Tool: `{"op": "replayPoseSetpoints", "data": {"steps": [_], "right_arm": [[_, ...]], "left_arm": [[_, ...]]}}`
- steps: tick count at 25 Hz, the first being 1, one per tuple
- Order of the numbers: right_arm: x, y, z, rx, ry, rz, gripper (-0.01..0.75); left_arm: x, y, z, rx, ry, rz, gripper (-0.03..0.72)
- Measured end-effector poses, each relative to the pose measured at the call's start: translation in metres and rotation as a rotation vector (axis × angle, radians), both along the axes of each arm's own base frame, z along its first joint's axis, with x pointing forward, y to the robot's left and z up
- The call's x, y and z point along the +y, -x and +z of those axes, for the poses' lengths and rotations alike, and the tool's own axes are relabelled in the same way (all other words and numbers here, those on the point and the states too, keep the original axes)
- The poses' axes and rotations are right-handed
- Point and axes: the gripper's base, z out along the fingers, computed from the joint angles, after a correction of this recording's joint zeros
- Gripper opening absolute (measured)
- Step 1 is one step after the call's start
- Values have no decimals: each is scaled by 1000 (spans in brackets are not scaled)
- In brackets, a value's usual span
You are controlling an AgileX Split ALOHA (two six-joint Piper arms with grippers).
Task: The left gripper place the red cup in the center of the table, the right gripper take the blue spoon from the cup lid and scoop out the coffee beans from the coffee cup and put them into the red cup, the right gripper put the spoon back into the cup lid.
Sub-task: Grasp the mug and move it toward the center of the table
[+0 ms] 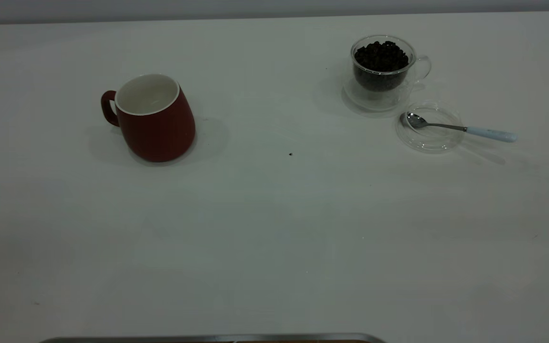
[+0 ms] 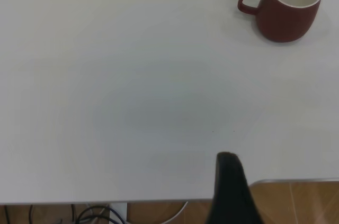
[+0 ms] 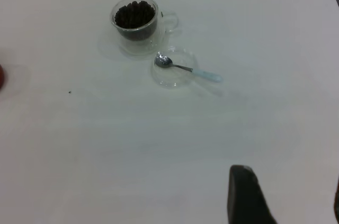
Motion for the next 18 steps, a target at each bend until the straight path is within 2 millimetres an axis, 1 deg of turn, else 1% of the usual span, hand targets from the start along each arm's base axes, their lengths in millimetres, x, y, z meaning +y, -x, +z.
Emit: {"op": "replayPoseSetpoints", "data": {"steps": [14,18], "right_arm": [[0,0,0,0,0,0,437],[0,0,0,0,0,0,437]], "left_arm": [[0,0,0,0,-2,-1,567],[3,-1,2,7,-30,20,562]]}}
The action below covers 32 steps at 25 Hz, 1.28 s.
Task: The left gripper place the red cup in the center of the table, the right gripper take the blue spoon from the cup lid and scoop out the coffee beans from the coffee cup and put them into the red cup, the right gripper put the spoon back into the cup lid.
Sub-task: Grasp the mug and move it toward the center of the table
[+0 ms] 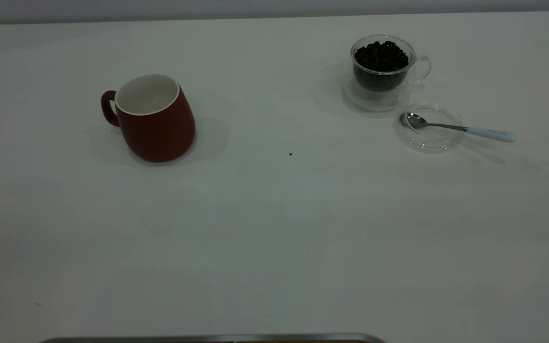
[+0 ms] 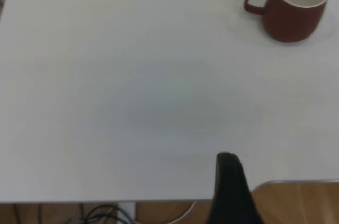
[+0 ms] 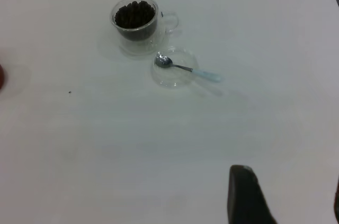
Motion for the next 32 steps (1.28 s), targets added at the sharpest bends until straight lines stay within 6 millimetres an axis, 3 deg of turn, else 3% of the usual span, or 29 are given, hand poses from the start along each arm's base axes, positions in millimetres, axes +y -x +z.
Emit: {"op": "replayPoseSetpoints", "data": {"steps": [4,7,11,22,32], "right_arm": [[0,0,0,0,0,0,437],[0,0,0,0,0,0,437],[0,0,0,0,0,0,437],[0,0,0,0,0,0,437],[0,0,0,0,0,0,437]], "left_arm": [[1,-19,20,96,-21,14,561],[0,-48,36,214,-38,13,561],[-3,-98,41,355,-71,-15,565],[-13,-226,-12,562,-148,-150,592],[-23,-365,-76,640,-133,-168,592]]}}
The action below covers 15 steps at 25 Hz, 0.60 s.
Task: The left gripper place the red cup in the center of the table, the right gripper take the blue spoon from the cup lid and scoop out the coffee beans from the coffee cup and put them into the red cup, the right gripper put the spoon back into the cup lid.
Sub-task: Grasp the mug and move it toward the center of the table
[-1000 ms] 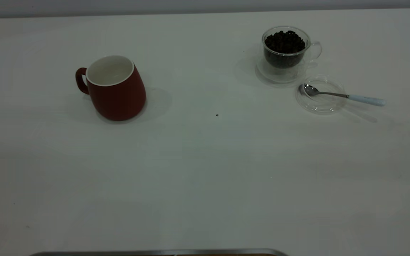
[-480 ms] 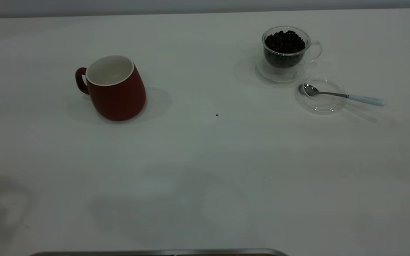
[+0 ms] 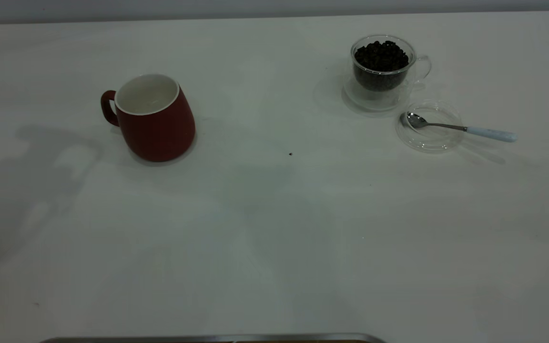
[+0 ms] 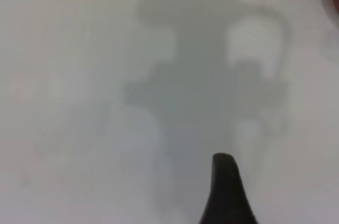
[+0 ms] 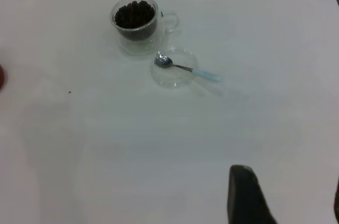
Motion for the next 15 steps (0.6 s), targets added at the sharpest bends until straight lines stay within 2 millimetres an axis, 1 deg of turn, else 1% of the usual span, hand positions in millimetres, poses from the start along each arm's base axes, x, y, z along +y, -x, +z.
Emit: {"op": "replayPoseSetpoints", "data": {"steps": [3,4,6,7,10,13,15], "right_arm": [[0,0,0,0,0,0,437],[0,0,0,0,0,0,437],[0,0,0,0,0,0,437],[0,0,0,0,0,0,437],[0,0,0,0,1,1,437],[0,0,0,0,1,1,437],[0,0,0,0,0,0,437]], "left_arm": [[-2,-30,-27,34,2,2,591],[-3,-39,-33,34,3,2,591],[-4,-53,-50,52,5,5,591],[-5,-61,-55,51,10,8,591],[-9,-77,-77,65,35,16,591],[-19,-90,-89,43,60,7,591],[-27,-98,-94,30,75,0,591]]}}
